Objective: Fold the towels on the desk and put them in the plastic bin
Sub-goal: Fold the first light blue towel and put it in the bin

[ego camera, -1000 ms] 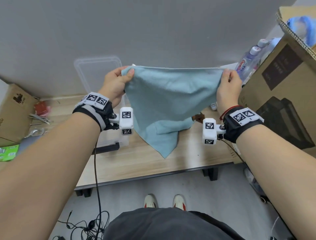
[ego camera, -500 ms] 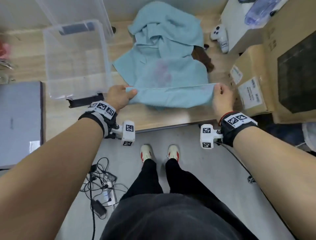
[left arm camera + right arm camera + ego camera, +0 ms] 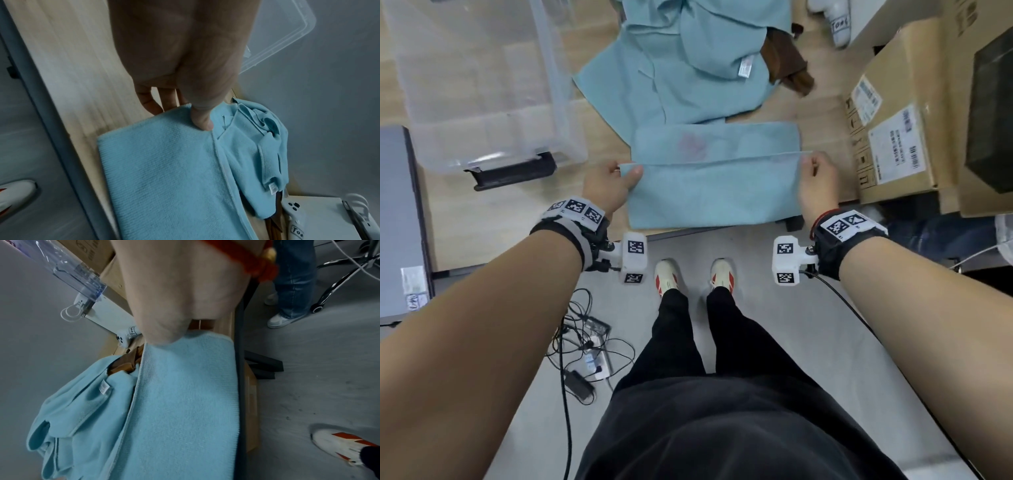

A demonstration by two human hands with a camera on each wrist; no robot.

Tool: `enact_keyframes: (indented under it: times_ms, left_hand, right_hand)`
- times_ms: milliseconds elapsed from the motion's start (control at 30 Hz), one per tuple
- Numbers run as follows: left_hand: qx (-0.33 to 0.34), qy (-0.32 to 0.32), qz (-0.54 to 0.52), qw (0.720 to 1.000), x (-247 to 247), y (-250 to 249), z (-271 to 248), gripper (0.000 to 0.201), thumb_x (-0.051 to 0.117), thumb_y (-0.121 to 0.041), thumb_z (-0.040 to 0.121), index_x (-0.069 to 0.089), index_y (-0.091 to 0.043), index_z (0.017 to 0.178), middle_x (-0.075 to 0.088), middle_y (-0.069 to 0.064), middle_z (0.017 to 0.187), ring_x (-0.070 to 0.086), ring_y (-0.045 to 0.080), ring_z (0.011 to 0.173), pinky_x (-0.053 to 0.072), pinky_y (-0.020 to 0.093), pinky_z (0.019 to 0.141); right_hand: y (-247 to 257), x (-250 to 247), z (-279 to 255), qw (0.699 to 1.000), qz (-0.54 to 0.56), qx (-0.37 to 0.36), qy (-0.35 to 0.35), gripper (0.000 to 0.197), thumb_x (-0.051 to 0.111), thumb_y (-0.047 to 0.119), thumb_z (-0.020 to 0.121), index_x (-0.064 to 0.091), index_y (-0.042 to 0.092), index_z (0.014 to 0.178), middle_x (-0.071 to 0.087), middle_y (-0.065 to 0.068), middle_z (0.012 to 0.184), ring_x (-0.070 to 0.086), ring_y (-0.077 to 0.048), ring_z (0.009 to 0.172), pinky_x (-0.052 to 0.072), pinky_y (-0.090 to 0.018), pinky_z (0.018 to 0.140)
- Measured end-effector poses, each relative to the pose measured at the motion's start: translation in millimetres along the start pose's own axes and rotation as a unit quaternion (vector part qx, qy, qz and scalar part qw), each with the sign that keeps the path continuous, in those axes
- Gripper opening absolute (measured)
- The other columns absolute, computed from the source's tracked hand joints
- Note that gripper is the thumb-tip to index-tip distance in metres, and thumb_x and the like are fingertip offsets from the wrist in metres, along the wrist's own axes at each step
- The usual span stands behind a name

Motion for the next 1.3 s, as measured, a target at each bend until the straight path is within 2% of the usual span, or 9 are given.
enact_keyframes:
  times_ms: [133, 200, 333, 667, 800, 900, 1067, 1200, 1300]
  left_hand:
    - [0.019, -0.024, -0.004, 1.000, 4.6, -18.5, 12.9, 0.010, 0.071, -0.029, 0.085, 0.069, -0.020, 0.089, 0.073, 0.007, 0.099, 0.070, 0.022, 0.094, 0.056, 0.045, 0.089]
    - [0.027, -0.039, 0.011, 0.999, 7.6, -26.6, 21.4, 0.009, 0.069, -0.030, 0.086, 0.069, -0.022, 0.090, 0.072, 0.010, 0.099, 0.069, 0.026, 0.095, 0.056, 0.045, 0.089]
    - [0.024, -0.050, 0.045, 0.997, 10.3, -29.2, 50.1, 0.017, 0.065, -0.042, 0.080, 0.071, -0.026, 0.083, 0.073, 0.010, 0.099, 0.069, 0.027, 0.095, 0.055, 0.049, 0.089]
    - [0.001, -0.085, 0.112, 0.990, 22.8, -30.7, 85.2, 0.017, 0.064, -0.037, 0.085, 0.071, -0.024, 0.093, 0.069, -0.001, 0.088, 0.067, 0.023, 0.091, 0.056, 0.036, 0.085]
    - [0.003, -0.100, 0.130, 0.986, 23.9, -27.4, 91.8, 0.019, 0.063, -0.039, 0.086, 0.069, -0.023, 0.096, 0.067, -0.001, 0.091, 0.065, 0.022, 0.089, 0.055, 0.034, 0.085]
    - [0.004, -0.104, 0.143, 0.984, 24.7, -26.0, 94.6, 0.015, 0.063, -0.039, 0.087, 0.067, -0.025, 0.093, 0.065, -0.004, 0.088, 0.063, 0.020, 0.087, 0.054, 0.035, 0.086]
    - [-0.001, -0.112, 0.161, 0.981, 25.9, -23.3, 100.1, 0.016, 0.064, -0.040, 0.085, 0.062, -0.025, 0.089, 0.062, -0.003, 0.088, 0.061, 0.020, 0.085, 0.054, 0.036, 0.086]
    - [-0.016, -0.140, 0.152, 0.978, 29.7, -25.7, 97.3, 0.034, 0.069, -0.042, 0.080, 0.062, -0.021, 0.106, 0.062, -0.005, 0.098, 0.063, 0.018, 0.094, 0.052, 0.032, 0.089]
    - [-0.011, -0.161, 0.175, 0.971, 35.7, -35.4, 90.5, 0.050, 0.072, -0.042, 0.077, 0.053, -0.019, 0.116, 0.058, -0.002, 0.112, 0.057, 0.018, 0.102, 0.047, 0.029, 0.090]
  right_hand:
    - [25.8, -17.2, 1.5, 0.998, -0.053, -0.008, -0.018, 0.033, 0.036, 0.021, 0.105, 0.057, -0.005, 0.109, 0.049, -0.002, 0.094, 0.047, -0.017, 0.093, 0.031, -0.022, 0.074]
    - [29.3, -16.9, 12.8, 0.998, -0.065, -0.008, -0.017, 0.037, 0.036, 0.024, 0.105, 0.058, -0.002, 0.118, 0.052, -0.004, 0.103, 0.046, -0.015, 0.093, 0.029, -0.023, 0.069]
    - [25.2, -4.9, 40.2, 0.995, -0.091, 0.016, -0.022, 0.035, 0.036, 0.032, 0.104, 0.060, 0.008, 0.114, 0.043, 0.008, 0.076, 0.048, -0.020, 0.085, 0.024, -0.020, 0.059]
    - [21.1, 7.8, 75.3, 0.994, -0.096, 0.047, -0.022, 0.033, 0.040, 0.029, 0.103, 0.060, 0.008, 0.117, 0.055, -0.001, 0.096, 0.040, -0.015, 0.081, 0.025, -0.020, 0.057]
    - [8.2, 20.6, 93.2, 0.993, -0.097, 0.063, -0.009, 0.027, 0.046, 0.032, 0.100, 0.064, 0.014, 0.110, 0.060, 0.002, 0.094, 0.053, -0.018, 0.085, 0.032, -0.002, 0.049]
    - [-2.1, 29.0, 103.6, 0.994, -0.076, 0.080, -0.007, 0.026, 0.049, 0.035, 0.097, 0.066, 0.017, 0.105, 0.062, 0.007, 0.093, 0.061, -0.019, 0.093, 0.037, -0.019, 0.061]
    - [-8.1, 32.8, 113.5, 0.991, -0.100, 0.087, -0.006, 0.029, 0.049, 0.040, 0.096, 0.066, 0.018, 0.105, 0.063, 0.007, 0.095, 0.056, -0.016, 0.086, 0.033, -0.021, 0.065]
    - [-4.0, 32.9, 118.9, 0.983, -0.150, 0.107, -0.009, 0.037, 0.047, 0.050, 0.092, 0.063, 0.020, 0.106, 0.064, 0.002, 0.095, 0.056, -0.021, 0.084, 0.036, -0.028, 0.072]
    - [0.8, 32.9, 120.4, 0.982, -0.149, 0.116, 0.001, 0.043, 0.048, 0.051, 0.089, 0.063, 0.016, 0.107, 0.064, 0.000, 0.092, 0.059, -0.024, 0.080, 0.035, -0.025, 0.062]
Point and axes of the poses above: each hand's wrist, its own z-axis towards the middle knuckle, its own x-axis out of the palm, y = z × x, the point moved 1 cm from there along z, towards the middle knuckle
